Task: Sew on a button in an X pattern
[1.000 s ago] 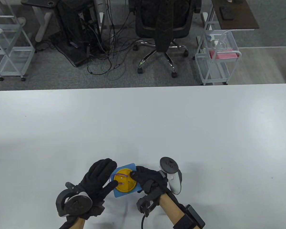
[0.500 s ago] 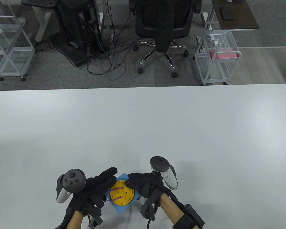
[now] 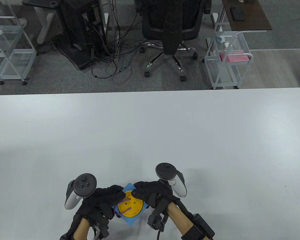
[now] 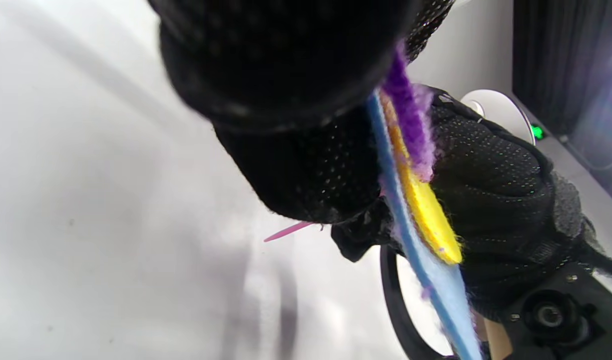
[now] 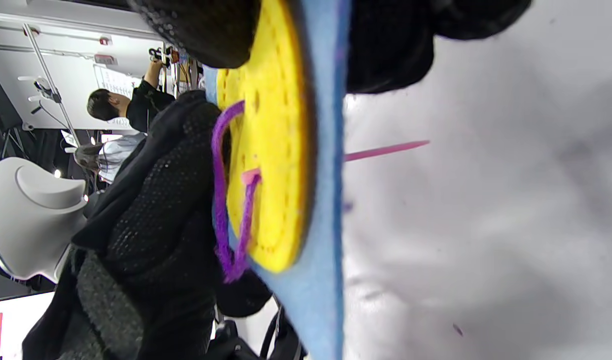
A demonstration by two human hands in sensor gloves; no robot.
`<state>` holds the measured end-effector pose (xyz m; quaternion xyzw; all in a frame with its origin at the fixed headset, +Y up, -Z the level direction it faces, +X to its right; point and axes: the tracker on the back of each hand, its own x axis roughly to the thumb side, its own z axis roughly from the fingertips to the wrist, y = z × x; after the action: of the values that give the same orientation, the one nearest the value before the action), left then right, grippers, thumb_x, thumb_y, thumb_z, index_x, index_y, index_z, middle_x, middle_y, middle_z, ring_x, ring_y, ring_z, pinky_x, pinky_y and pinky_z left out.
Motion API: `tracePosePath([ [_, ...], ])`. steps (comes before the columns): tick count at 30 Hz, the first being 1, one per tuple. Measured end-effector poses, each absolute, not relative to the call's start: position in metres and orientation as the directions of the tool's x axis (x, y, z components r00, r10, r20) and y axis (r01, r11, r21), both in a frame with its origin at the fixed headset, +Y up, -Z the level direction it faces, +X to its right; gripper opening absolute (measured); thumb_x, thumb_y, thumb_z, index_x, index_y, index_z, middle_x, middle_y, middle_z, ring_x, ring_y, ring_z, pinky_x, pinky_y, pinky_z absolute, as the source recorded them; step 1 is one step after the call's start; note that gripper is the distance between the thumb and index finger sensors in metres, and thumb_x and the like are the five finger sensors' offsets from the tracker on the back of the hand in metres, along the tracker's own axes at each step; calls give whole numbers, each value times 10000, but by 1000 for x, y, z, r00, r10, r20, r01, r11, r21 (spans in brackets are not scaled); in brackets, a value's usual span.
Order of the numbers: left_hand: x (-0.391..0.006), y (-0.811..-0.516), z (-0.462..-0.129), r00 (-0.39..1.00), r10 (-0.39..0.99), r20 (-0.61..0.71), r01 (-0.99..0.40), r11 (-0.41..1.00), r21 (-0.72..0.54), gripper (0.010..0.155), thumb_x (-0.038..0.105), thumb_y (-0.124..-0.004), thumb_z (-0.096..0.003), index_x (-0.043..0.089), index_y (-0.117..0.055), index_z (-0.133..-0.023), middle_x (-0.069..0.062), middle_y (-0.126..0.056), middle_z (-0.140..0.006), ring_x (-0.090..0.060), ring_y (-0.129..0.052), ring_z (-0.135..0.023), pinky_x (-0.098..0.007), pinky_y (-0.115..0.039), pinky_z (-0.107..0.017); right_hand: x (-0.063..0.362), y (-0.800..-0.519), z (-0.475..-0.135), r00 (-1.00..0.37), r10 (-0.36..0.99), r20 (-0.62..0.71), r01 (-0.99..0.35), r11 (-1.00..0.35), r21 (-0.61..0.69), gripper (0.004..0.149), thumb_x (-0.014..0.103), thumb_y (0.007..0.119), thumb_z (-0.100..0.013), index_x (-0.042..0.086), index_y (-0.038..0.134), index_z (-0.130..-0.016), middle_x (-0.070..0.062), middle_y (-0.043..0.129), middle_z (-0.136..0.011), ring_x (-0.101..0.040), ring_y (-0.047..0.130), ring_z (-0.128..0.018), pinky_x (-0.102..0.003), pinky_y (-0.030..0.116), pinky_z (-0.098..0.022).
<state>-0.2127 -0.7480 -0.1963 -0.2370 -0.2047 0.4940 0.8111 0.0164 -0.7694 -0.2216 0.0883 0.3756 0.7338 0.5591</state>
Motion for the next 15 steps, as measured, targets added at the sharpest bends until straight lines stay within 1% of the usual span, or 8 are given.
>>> tracePosePath([
  [2, -214, -748, -197, 392, 916, 83, -730, 365, -578, 447, 264, -690, -603, -74, -778, -882, -140, -1036, -578, -100, -1137, -227, -65, -993, -84, 17, -770, -222, -340, 892, -297, -758, -73, 648, 461, 299, 698, -530, 79, 694, -935, -152, 838, -702, -275, 852, -499, -474, 716, -421],
  [4, -217, -747, -197, 342, 937, 75, -776, 326, -541, 437, 250, -695, -598, -73, -783, -879, -135, -1036, -562, -87, -1126, -203, -58, -988, -78, 19, -770, -222, -294, 902, -317, -780, -35, 625, 475, 320, 697, -535, 86, 676, -948, -142, 831, -721, -269, 854, -515, -466, 721, -430],
  [6, -223, -745, -196, 295, 954, 55, -826, 284, -487, 431, 242, -691, -599, -70, -782, -881, -135, -1035, -560, -81, -1123, -198, -54, -986, -75, 24, -770, -223, -213, 908, -360, -840, 18, 543, 514, 359, 700, -534, 82, 653, -965, -151, 814, -759, -281, 850, -545, -469, 716, -446],
  [8, -230, -743, -196, 276, 960, 50, -868, 271, -417, 430, 238, -691, -597, -71, -782, -881, -134, -1036, -555, -77, -1121, -190, -50, -984, -69, 30, -771, -223, -135, 903, -409, -872, 88, 482, 560, 408, 673, -543, 72, 617, -988, -171, 786, -804, -305, 835, -584, -479, 701, -469],
  [10, -237, -740, -195, 266, 963, 48, -900, 266, -346, 430, 236, -689, -598, -73, -783, -881, -133, -1037, -552, -70, -1119, -181, -44, -982, -63, 36, -772, -223, -78, 885, -459, -889, 147, 433, 582, 432, 655, -552, 63, 599, -999, -184, 773, -823, -317, 828, -600, -486, 693, -478],
  [12, -244, -738, -193, 259, 965, 41, -929, 261, -262, 429, 235, -691, -596, -74, -786, -878, -133, -1041, -543, -62, -1118, -170, -37, -981, -53, 40, -774, -222, -79, 867, -491, -899, 151, 411, 593, 452, 626, -553, 44, 623, -984, -197, 796, -802, -327, 843, -575, -491, 701, -459],
  [14, -248, -736, -191, 258, 965, 38, -942, 260, -210, 428, 233, -691, -596, -76, -789, -875, -131, -1043, -536, -56, -1118, -160, -31, -980, -45, 40, -776, -222, -103, 859, -502, -896, 139, 422, 584, 464, 597, -554, 42, 679, -949, -185, 843, -756, -313, 875, -527, -479, 725, -424],
  [15, -250, -735, -190, 260, 965, 41, -950, 263, -170, 428, 232, -691, -596, -78, -789, -875, -132, -1044, -534, -54, -1118, -156, -28, -980, -43, 37, -779, -221, -111, 847, -520, -881, 159, 446, 582, 469, 582, -553, 43, 704, -931, -175, 865, -735, -302, 890, -505, -470, 738, -408],
])
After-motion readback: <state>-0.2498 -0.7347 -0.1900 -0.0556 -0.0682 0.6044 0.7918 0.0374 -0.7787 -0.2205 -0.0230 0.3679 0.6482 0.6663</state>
